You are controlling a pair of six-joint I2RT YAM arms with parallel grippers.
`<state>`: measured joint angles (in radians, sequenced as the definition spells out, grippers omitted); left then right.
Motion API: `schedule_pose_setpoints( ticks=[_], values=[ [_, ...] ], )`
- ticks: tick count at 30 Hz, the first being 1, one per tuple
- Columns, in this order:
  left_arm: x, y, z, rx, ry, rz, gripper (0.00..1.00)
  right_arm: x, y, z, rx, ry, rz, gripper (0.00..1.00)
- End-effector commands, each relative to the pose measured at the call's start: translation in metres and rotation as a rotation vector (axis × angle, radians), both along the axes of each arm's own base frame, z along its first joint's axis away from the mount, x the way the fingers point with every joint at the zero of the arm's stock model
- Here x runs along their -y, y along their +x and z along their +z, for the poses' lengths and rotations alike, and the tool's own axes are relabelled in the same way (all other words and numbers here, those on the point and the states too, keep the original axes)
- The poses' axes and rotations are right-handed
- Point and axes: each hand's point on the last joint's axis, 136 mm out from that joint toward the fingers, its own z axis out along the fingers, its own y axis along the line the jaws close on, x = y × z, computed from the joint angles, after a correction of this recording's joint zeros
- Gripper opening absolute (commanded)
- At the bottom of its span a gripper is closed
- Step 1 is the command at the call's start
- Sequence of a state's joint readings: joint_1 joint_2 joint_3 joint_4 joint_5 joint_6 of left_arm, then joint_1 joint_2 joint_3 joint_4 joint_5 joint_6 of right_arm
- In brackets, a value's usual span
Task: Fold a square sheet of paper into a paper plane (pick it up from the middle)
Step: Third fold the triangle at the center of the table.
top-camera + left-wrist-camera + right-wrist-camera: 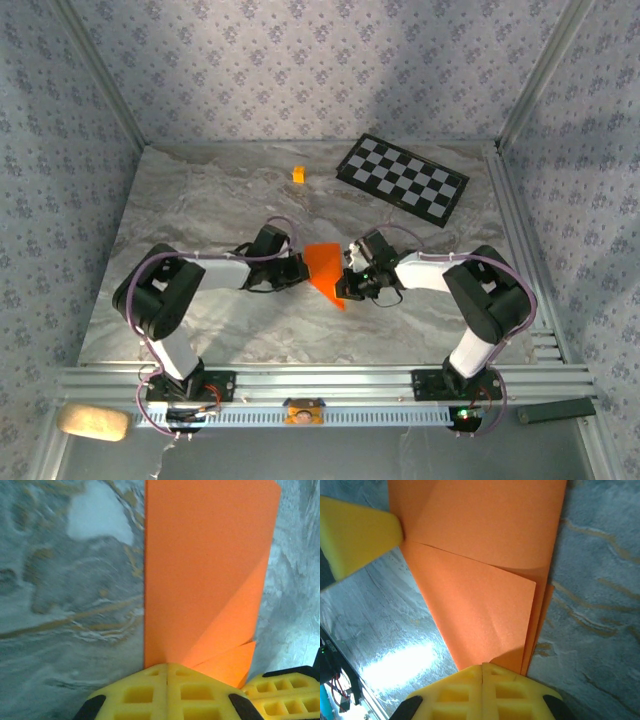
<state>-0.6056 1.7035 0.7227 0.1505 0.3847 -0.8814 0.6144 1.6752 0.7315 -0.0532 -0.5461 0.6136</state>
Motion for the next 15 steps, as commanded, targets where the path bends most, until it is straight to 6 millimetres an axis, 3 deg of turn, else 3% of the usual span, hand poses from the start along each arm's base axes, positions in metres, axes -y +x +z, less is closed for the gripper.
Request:
schedule_pose_setpoints(
  ticks=[1,5,9,13,15],
  values=[
    [-0.026,0.004,-0.009,0.008,0.084,0.045,0.04,0.023,-0.021,-0.023,-0.085,-0.114,-0.024,0.00],
    [-0.026,0.006,0.006,0.035,0.063,0.053,0.05,0.017,-0.019,-0.014,-0.068,-0.077,-0.013,0.00],
    [-0.025,0.005,0.029,0.079,0.034,0.055,0.08,0.007,-0.010,0.013,0.009,-0.015,0.008,0.01],
    [-0.028,0.002,0.046,0.127,0.029,0.061,0.12,0.017,0.003,0.035,0.111,-0.037,-0.018,0.06],
    [-0.032,0.002,0.053,0.150,0.025,0.075,0.15,0.030,0.012,0.041,0.166,-0.085,-0.066,0.12]
  ],
)
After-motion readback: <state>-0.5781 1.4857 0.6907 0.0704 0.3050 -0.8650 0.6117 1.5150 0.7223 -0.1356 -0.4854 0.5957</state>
